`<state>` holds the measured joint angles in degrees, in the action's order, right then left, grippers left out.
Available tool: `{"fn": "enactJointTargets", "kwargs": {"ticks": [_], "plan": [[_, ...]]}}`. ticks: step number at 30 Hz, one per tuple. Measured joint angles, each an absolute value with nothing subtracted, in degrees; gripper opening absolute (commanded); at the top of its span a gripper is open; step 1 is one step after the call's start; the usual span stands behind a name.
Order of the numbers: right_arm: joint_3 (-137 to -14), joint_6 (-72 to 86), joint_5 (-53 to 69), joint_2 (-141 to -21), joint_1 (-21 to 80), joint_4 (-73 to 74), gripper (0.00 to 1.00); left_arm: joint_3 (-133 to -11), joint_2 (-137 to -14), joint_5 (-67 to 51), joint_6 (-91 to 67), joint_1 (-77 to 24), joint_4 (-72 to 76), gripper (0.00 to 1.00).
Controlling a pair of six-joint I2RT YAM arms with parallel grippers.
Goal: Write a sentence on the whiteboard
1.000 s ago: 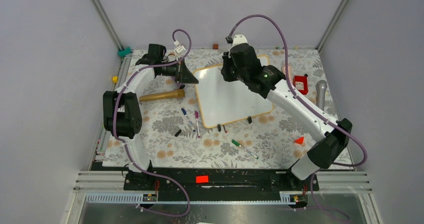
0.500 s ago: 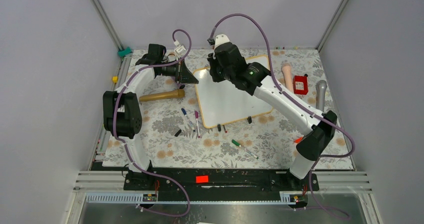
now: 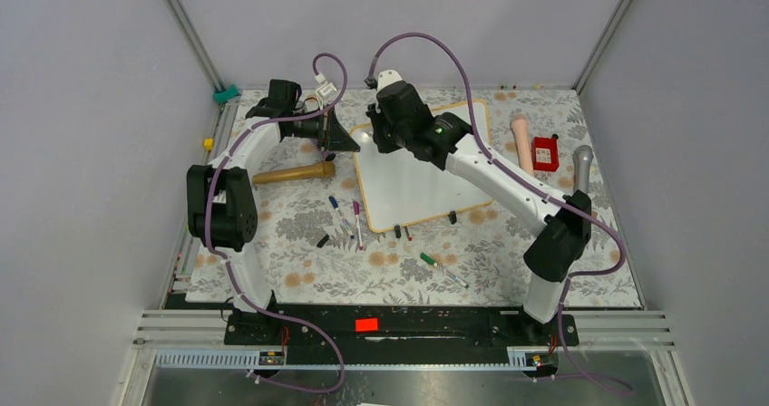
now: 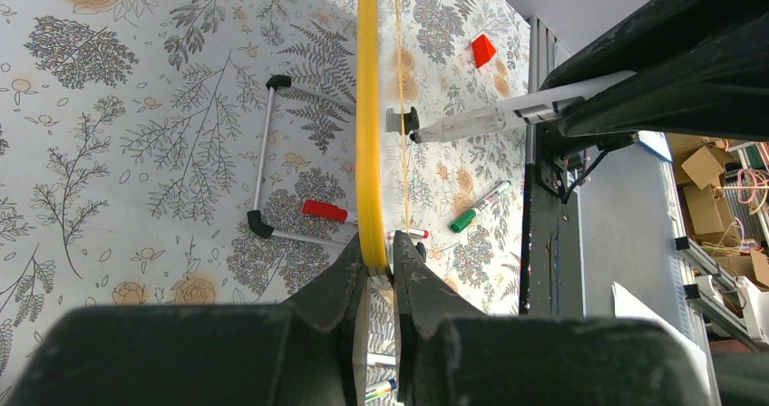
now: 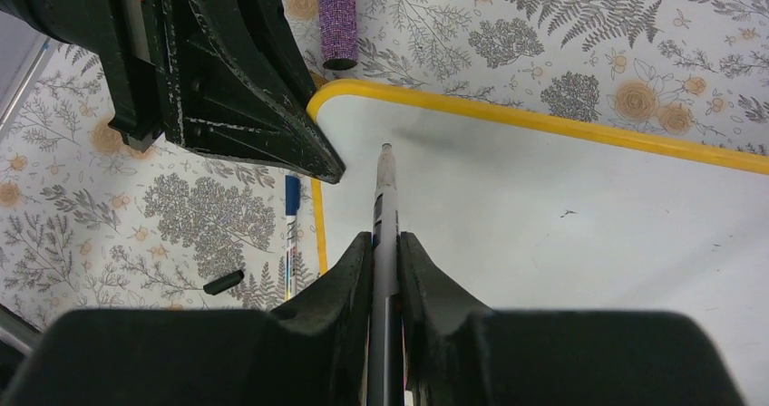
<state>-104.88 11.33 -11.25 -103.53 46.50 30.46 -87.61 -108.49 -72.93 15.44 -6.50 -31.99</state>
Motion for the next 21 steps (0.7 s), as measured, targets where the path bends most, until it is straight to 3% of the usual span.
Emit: {"fn": "enactJointTargets", "kwargs": {"ticks": [21], "plan": [[-105.01, 11.6, -12.99, -105.08, 46.5, 29.41, 0.0, -87.61, -108.49, -72.88, 15.49, -6.5, -31.97, 0.0]]}}
